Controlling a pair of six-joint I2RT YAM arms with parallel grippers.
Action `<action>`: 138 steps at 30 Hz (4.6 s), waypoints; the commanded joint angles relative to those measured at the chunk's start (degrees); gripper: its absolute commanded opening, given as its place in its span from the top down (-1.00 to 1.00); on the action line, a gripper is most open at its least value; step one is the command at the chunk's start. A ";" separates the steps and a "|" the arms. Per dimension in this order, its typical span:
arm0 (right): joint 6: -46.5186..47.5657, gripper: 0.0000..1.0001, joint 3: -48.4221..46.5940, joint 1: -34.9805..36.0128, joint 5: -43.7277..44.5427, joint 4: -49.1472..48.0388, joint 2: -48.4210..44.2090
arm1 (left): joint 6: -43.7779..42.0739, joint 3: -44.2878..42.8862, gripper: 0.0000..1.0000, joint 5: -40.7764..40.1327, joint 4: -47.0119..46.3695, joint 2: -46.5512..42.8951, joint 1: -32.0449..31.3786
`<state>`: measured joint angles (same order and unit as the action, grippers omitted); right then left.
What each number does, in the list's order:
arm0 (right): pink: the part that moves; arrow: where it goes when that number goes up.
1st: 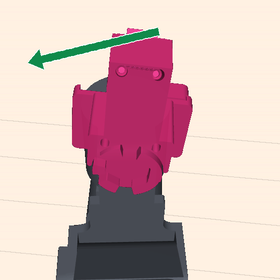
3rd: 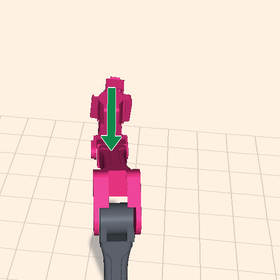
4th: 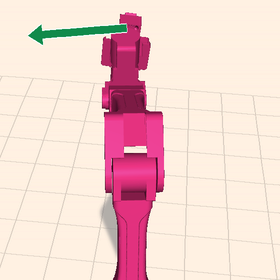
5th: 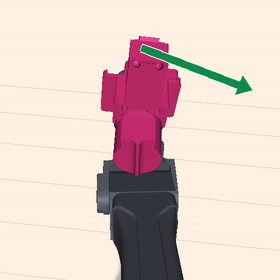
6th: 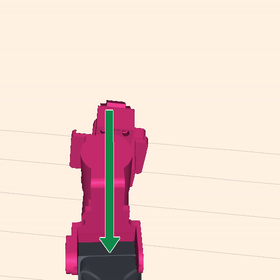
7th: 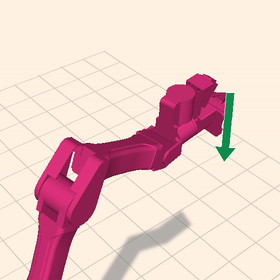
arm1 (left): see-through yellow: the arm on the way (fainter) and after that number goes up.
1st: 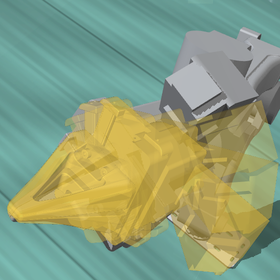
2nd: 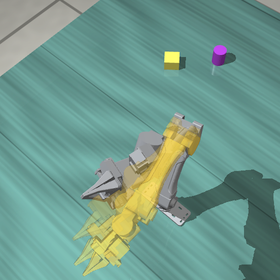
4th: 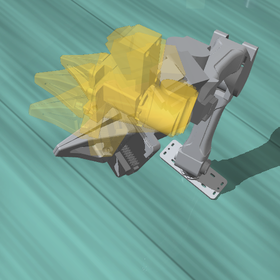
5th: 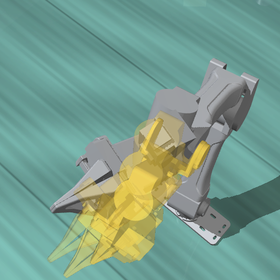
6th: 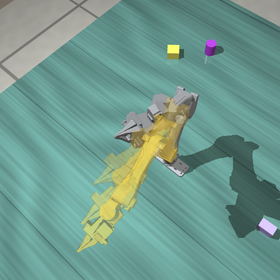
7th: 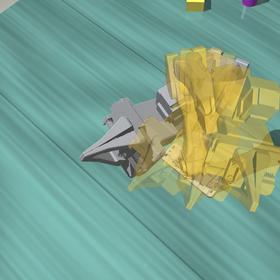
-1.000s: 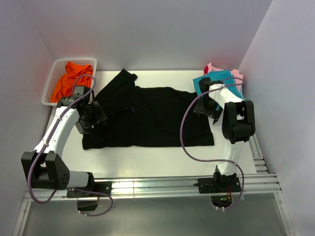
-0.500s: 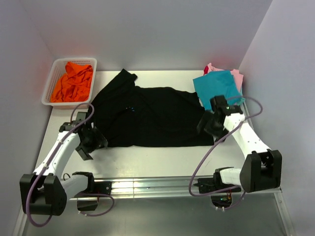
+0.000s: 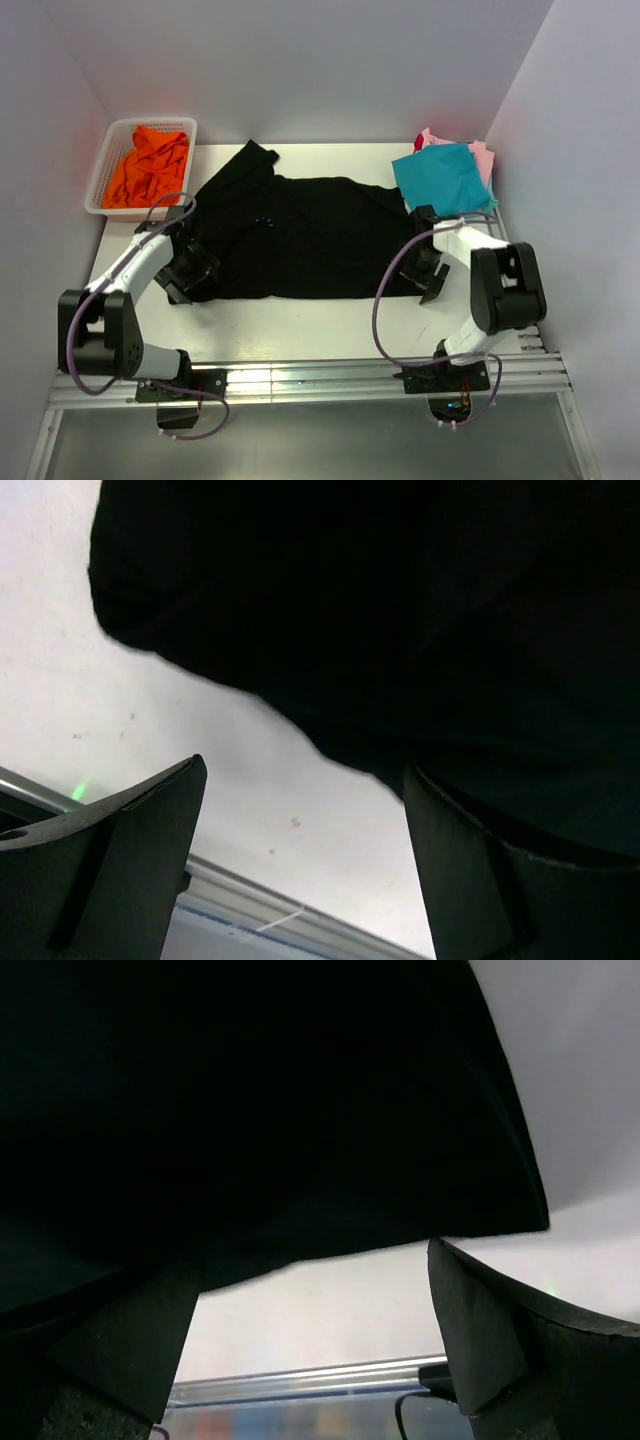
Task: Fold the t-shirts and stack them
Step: Grap the side of the flattened tshirt furthest away from the robot with both arms
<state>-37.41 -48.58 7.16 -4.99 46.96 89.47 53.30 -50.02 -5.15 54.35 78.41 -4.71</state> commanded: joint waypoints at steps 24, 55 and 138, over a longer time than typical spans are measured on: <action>1.63 1.00 -15.05 -4.35 3.76 -2.14 18.46 | 6.29 -0.60 -0.63 -7.77 0.59 9.30 0.14; 0.23 1.00 -4.87 -13.75 3.33 7.08 -0.60 | 7.17 0.89 0.99 -6.63 0.84 10.74 -8.91; 1.11 0.11 -30.26 -16.30 -2.92 13.51 2.11 | -16.21 -82.15 -0.52 9.51 8.51 52.41 1.19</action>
<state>-36.01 -78.39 -9.61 -8.23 57.28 92.33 41.01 -129.82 -8.45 65.89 118.37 -4.60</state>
